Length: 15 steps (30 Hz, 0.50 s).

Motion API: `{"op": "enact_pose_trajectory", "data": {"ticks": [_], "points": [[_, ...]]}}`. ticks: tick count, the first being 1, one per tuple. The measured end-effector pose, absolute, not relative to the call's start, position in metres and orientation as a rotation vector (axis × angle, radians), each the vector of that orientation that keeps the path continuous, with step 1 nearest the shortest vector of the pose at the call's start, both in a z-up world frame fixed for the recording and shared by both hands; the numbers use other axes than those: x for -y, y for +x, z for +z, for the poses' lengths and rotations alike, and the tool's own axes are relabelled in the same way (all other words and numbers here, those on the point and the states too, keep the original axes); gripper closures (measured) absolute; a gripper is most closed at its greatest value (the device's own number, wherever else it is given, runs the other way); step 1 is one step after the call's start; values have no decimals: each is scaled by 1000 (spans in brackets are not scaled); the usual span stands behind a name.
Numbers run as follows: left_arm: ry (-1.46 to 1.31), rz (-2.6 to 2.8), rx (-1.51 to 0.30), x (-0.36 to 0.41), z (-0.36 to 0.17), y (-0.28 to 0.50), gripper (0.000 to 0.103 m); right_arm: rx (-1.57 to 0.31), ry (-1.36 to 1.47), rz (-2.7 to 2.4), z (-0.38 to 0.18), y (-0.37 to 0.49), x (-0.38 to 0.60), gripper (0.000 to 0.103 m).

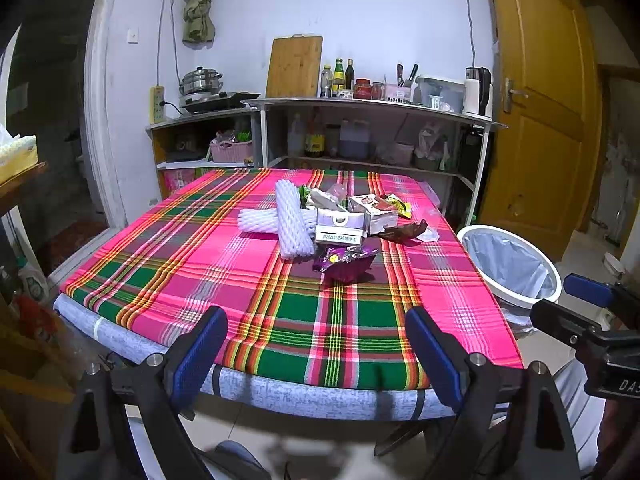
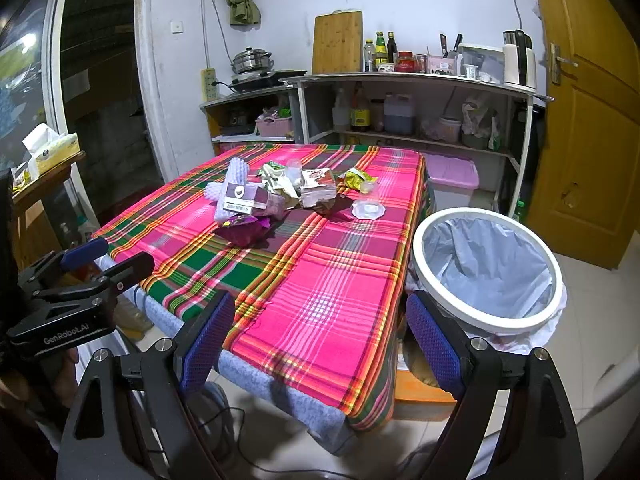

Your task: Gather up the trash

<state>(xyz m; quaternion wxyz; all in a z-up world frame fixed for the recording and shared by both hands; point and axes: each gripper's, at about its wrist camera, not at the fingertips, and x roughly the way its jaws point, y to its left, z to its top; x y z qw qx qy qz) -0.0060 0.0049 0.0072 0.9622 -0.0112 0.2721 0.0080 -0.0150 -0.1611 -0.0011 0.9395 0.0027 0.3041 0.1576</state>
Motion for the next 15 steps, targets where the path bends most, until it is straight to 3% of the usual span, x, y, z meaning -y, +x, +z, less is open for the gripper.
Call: {"op": "enact_pose_trajectory", "data": {"ticks": [15], "points": [[-18,11,-542,-2,13,-11,12,-616,5,318,1,-16,162,15]]}}
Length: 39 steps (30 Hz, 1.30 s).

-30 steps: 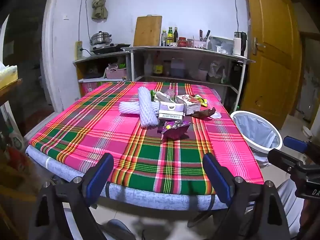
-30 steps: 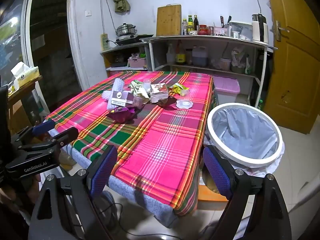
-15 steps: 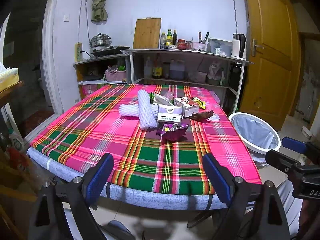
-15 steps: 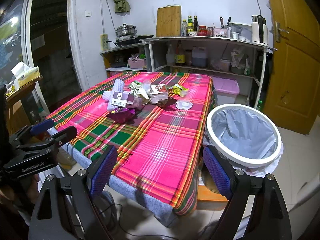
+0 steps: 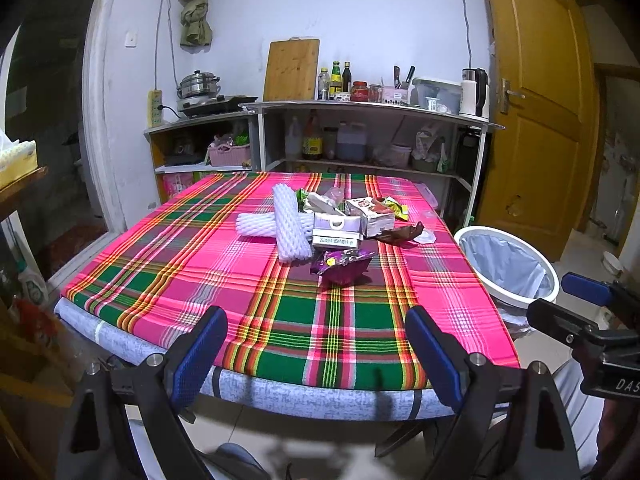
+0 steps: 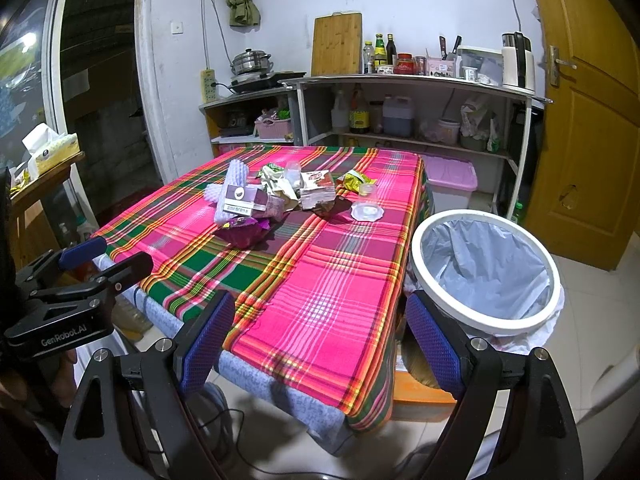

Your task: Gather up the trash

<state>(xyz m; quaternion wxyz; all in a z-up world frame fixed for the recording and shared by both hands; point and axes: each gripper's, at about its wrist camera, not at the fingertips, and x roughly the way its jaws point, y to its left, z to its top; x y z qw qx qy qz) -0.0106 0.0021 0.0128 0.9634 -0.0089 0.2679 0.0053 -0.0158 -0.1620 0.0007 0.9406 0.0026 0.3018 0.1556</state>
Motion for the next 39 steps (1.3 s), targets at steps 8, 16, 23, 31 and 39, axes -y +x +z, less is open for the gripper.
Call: {"op": "enact_pose_trajectory", "data": {"ticks": [8,16,23,31,39], "points": [[-17,8,-542,0,13,-12,12,-618,3,320,1,-16,162,15],[-15,8,-542,1,14,-13,12,-621,5,317,1,-17,164,15],[-15,8,-542,2,13,-13,12,-621,4,319,1,-17,164,15],[-14,9,-542,2,13,-13,12,-622,3,319,1,-17,164,15],[-15,9,-543,3,14,-14,12,-624,4,316,-1,-18,166,15]]}}
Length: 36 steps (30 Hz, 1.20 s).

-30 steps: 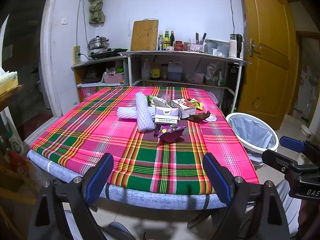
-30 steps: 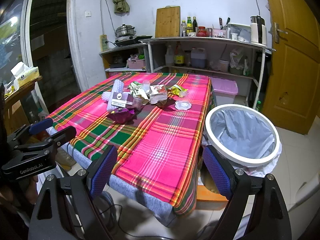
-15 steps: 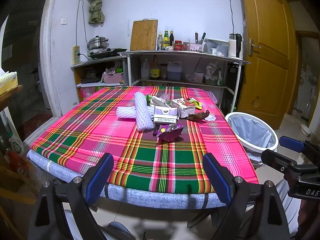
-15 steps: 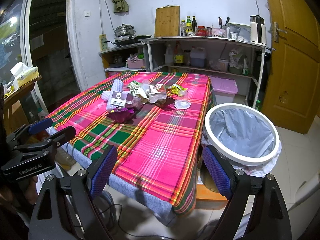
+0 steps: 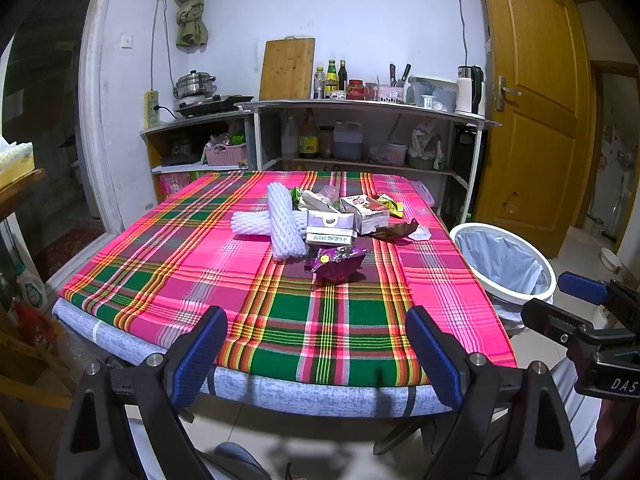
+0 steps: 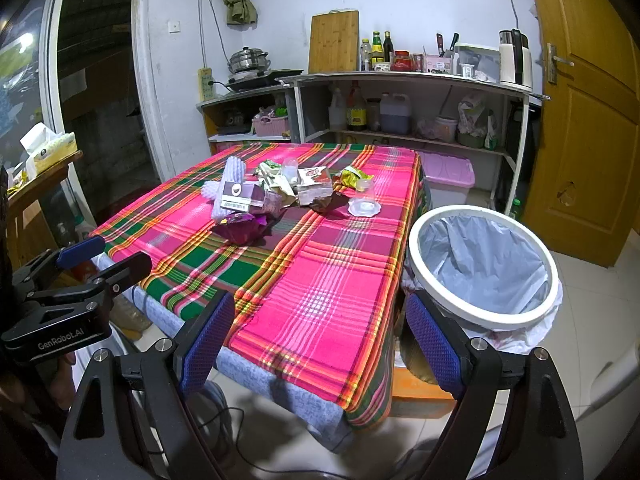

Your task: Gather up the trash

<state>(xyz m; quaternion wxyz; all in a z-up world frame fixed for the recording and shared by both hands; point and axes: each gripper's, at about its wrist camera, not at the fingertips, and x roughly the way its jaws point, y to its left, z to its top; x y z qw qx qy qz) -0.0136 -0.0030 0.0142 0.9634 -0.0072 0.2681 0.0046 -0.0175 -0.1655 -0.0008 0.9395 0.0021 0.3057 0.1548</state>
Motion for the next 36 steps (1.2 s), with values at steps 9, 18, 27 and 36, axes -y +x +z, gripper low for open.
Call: {"op": "enact_pose_trajectory", "data": {"ticks": [9,18,27,36], "points": [[-12,8,-544,5,11,-14,12,-628,5,315,-3,-19,169,15],[-19,-12,-557,7,3,-14,12,-640,4,313,-7,-14,170,15],[-67,-45,-609,-9,-7,19,12,-659,-9,312,-12,14,165,15],[-86,-45,-655,-26,-8,61,18,-674,-56,331,-16,56,151,15]]}}
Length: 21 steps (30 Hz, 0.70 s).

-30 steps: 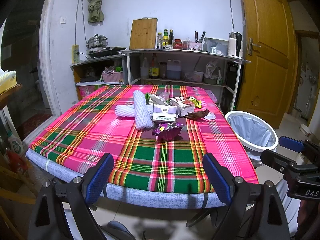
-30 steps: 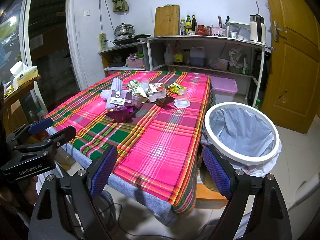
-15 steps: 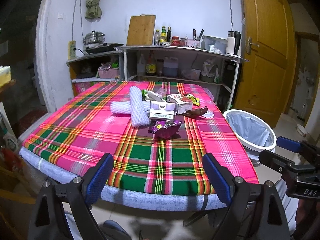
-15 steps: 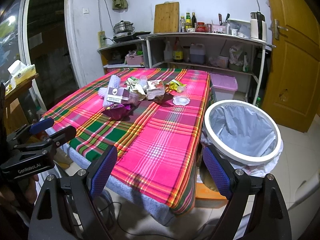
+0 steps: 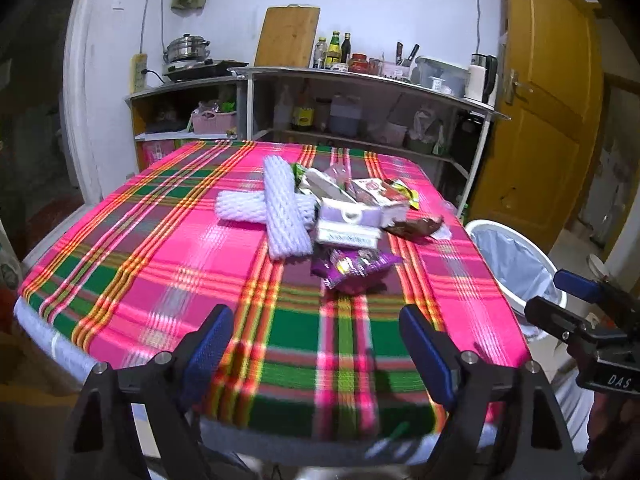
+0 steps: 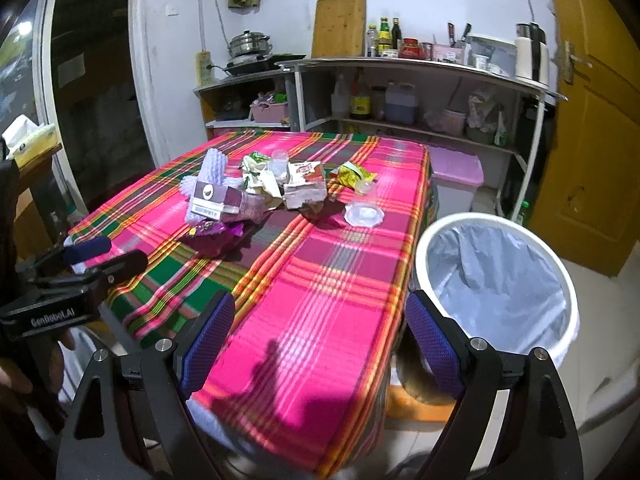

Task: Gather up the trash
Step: 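Reach the right gripper to the brown wrapper and grasp it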

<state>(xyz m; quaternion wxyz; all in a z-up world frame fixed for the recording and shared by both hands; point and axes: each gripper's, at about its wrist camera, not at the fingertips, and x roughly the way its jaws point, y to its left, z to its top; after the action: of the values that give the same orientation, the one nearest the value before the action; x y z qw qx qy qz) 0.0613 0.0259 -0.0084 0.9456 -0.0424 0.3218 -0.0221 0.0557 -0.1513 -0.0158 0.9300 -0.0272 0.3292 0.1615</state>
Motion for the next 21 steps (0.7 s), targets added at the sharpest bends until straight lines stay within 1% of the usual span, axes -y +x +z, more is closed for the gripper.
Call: {"op": "enact_pose_trajectory", "data": {"ticks": [11,13,14,16,18,21], "points": [[-133,-35,-629,-64,11,121,18,-704,-139,409,-17,130,129,21],[-138,-28,-623,-71,13,134,19,-715,-148,420,-19,144,125,23],[-140,-28,-624,-71,14,140,21,-728,-149,431,-22,153,124,24],[-160,-49,-636,-75,13,156,24,-749,-148,448,-25,164,121,31],[-164,-46,-653,-75,10,168,30,-773,-150,460,-29,176,117,35],[-190,-62,-697,-76,-1,187,36,-806,-157,477,-37,189,112,39]]}}
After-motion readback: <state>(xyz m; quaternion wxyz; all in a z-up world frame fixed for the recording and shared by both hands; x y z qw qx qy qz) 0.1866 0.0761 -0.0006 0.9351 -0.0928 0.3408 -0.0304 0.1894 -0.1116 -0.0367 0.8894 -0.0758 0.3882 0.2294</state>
